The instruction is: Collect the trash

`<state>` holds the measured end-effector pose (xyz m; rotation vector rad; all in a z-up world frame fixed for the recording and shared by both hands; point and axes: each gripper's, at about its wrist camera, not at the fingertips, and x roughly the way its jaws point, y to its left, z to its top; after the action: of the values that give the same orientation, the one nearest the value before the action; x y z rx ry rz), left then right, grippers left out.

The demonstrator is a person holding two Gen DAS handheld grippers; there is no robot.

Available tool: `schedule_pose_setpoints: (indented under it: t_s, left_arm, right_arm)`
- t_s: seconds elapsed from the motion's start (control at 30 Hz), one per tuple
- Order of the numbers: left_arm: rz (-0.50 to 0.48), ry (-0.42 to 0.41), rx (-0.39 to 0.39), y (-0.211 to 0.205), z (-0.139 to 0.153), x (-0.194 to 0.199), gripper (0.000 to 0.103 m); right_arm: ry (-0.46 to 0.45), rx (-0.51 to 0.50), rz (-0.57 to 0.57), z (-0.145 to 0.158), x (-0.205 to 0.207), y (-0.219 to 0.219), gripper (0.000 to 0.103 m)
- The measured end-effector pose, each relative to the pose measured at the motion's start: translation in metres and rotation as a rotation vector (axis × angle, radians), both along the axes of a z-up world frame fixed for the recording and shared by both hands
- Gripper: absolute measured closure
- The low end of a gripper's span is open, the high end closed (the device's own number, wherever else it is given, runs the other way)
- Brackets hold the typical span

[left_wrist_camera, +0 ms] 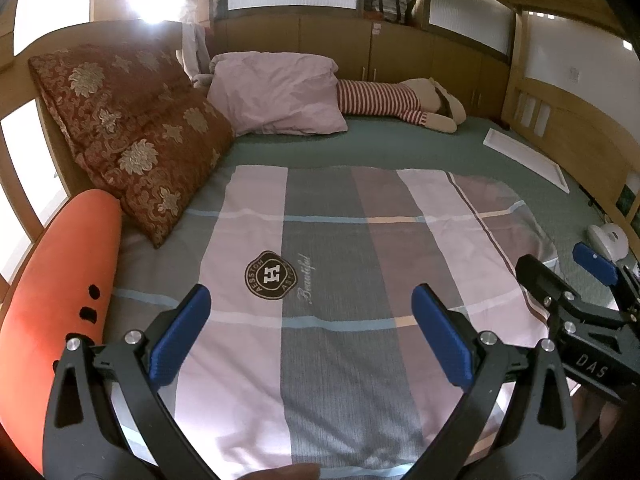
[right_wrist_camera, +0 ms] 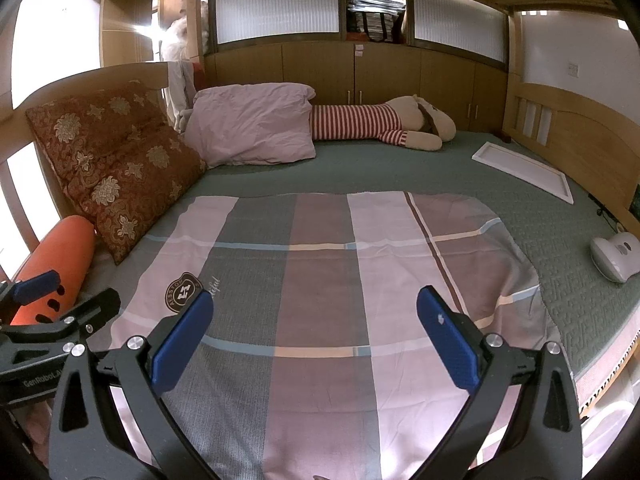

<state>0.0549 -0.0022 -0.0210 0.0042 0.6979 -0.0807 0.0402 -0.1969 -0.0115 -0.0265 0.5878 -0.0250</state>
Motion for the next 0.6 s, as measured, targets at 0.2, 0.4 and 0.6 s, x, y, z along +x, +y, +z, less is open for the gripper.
schedule_pose_setpoints:
  t_s: [0.2,0.4,0.6]
  left_arm:
    - [-0.003,0.006,0.003,-0.0003,-0.0007,0.0006,0.003]
    - [0.001,0.0,0.013,-0.0005,-0.0005,0.0004,0.003]
    - [0.007,-0.001,0.03,-0.0002,-0.0022,-0.0009,0.003]
  right_arm:
    - [0.0,0.0,0.0,-0.0008,0.0005,-0.0002,0.003]
    - [0.005,-0.003,0.004,-0.0027,0.0002,-0.0008,0.003]
    - [0.006,-0.004,0.006,-0.0056,0.0,-0.0007,0.003]
